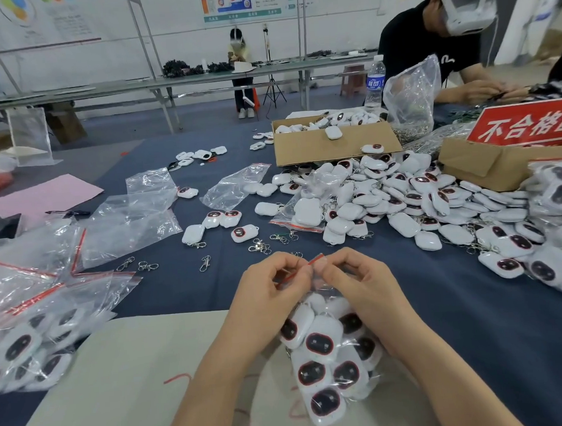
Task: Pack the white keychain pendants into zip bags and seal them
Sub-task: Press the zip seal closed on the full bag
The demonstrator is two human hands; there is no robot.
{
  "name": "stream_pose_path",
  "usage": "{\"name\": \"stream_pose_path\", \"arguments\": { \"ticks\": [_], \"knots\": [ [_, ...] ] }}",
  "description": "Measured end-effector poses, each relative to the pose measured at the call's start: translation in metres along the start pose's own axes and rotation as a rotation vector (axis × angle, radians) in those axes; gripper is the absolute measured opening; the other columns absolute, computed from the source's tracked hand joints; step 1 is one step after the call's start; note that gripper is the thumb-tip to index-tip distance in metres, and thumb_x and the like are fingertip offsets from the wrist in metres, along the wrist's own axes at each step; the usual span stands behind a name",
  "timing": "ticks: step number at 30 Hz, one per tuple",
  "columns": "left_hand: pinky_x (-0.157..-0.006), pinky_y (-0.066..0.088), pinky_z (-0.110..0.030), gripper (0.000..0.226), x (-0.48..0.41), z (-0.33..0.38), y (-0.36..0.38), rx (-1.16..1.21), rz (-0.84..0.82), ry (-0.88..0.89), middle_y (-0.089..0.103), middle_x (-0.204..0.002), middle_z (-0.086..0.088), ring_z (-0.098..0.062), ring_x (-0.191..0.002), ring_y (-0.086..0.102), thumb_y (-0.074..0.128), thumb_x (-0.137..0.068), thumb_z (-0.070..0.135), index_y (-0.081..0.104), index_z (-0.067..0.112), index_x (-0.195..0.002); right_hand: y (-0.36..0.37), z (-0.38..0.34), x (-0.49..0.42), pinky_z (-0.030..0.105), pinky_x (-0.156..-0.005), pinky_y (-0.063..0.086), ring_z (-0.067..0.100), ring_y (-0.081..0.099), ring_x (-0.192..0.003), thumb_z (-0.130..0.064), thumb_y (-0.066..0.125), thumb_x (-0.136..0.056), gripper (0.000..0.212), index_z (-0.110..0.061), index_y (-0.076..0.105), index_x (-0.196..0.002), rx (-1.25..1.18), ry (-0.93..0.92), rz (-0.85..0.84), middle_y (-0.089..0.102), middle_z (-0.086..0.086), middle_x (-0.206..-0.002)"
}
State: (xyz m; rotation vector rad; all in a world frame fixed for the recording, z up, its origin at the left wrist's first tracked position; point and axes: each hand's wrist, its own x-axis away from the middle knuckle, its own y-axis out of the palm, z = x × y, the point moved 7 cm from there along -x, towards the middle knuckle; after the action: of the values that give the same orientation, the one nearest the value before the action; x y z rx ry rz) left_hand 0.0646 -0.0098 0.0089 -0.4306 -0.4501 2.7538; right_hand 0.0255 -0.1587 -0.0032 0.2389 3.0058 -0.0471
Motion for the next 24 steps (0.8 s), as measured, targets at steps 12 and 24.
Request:
{"name": "stream_pose_path", "arguments": {
  "ticks": [12,24],
  "knots": [
    [-0.073,0.051,-0.016,0.008,0.0,0.002,-0.001,-0.229,0.025,0.082,0.069,-0.09,0.024,0.002,-0.083,0.066,0.069,-0.094,0.033,0.069,0.04,-0.089,0.0,-0.003,0.0,0.018,-0.067,0.054,0.011,0.07,-0.074,-0.025,0.065,-0.098,0.021,-0.027,0.069,-0.077,0.077,-0.051,0.013,0.075,-0.001,-0.081],
    [-0.075,0.051,-0.031,0.023,0.005,0.006,0.009,-0.503,0.066,0.041,0.061,-0.089,0.019,0.001,-0.088,0.055,0.058,-0.097,0.052,0.06,0.033,-0.084,0.004,0.008,-0.001,0.027,-0.082,0.06,0.014,0.075,-0.09,-0.027,0.062,-0.099,0.018,-0.026,0.075,-0.085,0.044,0.029,-0.034,0.079,-0.003,-0.094]
  ]
}}
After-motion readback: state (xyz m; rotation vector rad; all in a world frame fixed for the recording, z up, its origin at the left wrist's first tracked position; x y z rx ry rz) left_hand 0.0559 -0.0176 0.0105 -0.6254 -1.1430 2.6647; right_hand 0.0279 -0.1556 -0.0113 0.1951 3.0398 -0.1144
